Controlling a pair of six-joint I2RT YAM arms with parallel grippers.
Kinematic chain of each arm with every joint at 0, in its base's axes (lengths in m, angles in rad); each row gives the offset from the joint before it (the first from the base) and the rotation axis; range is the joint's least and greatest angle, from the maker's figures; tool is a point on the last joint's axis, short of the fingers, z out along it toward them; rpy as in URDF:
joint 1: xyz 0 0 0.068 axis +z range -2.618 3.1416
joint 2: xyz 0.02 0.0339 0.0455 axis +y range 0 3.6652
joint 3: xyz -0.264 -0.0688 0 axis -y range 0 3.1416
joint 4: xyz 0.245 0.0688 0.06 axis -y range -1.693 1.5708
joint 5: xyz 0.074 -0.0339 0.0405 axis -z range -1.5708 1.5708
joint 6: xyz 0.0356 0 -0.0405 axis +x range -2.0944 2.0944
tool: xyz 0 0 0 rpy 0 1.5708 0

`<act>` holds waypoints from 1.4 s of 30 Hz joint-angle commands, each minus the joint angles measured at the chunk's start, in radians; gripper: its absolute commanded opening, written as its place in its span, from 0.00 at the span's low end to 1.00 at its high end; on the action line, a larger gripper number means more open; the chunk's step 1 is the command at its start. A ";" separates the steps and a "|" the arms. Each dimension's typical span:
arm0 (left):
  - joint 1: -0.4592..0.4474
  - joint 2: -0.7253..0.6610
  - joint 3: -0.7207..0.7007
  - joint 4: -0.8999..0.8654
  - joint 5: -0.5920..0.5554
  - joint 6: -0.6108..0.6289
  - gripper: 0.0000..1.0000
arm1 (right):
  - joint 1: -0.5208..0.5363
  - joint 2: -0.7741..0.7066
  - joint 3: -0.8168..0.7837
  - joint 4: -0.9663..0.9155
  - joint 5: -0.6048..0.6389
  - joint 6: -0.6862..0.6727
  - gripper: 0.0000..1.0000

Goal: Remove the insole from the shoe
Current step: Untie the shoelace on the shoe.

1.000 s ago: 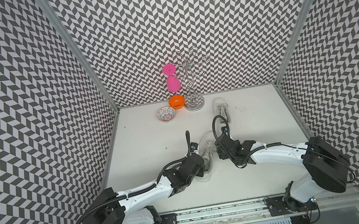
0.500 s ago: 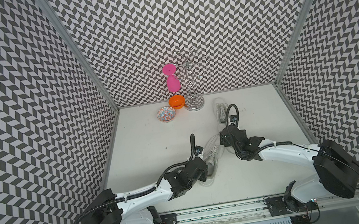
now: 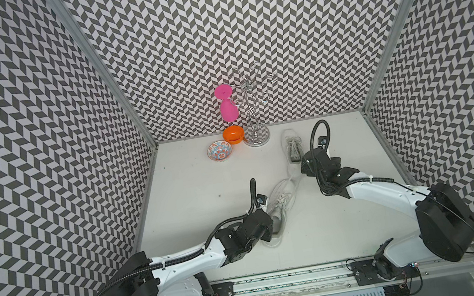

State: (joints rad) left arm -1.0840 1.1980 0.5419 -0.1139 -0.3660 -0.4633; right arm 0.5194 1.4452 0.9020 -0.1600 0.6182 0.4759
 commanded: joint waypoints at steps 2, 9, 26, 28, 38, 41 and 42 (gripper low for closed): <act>-0.008 -0.029 -0.014 -0.009 -0.024 -0.014 0.00 | -0.093 -0.011 0.066 -0.006 -0.068 -0.019 0.97; -0.007 -0.026 -0.007 -0.017 -0.051 -0.022 0.00 | -0.216 -0.054 0.059 -0.035 -0.219 -0.030 1.00; 0.034 -0.007 0.019 -0.029 -0.058 -0.014 0.00 | -0.479 -0.207 -0.009 -0.004 -0.549 -0.003 1.00; 0.049 -0.010 0.020 -0.024 -0.042 -0.014 0.00 | -0.469 -0.230 -0.003 -0.032 -0.566 -0.009 1.00; 0.059 0.100 0.071 -0.019 0.001 -0.044 0.00 | -0.116 -0.313 -0.088 -0.132 -0.518 -0.005 1.00; 0.059 0.115 0.083 -0.017 0.022 -0.046 0.05 | 0.018 -0.331 -0.128 -0.139 -0.486 0.036 0.99; 0.060 0.113 0.084 -0.018 0.028 -0.046 0.07 | 0.063 -0.333 -0.138 -0.138 -0.478 0.052 0.99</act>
State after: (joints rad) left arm -1.0313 1.2903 0.6144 -0.1284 -0.3500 -0.4858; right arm 0.5102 1.1366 0.7902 -0.2924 0.1066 0.4820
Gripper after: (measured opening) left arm 0.080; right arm 0.990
